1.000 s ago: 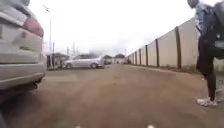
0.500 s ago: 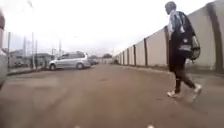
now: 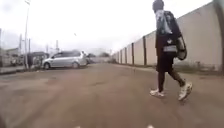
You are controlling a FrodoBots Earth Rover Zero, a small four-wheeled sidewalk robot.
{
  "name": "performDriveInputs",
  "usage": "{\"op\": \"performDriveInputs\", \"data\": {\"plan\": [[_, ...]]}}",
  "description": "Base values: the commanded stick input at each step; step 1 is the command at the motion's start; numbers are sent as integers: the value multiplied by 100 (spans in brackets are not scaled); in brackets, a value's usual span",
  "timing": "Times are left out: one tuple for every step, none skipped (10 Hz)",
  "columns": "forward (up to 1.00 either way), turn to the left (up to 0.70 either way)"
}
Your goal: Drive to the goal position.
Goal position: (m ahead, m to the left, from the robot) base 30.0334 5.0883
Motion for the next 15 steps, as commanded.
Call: {"op": "performDriveInputs", "data": {"plan": [[100,0],[100,0],[100,0],[100,0],[100,0],[100,0],[100,0],[100,6],[100,27],[100,11],[100,0],[100,0],[100,0],[100,0],[100,3]]}}
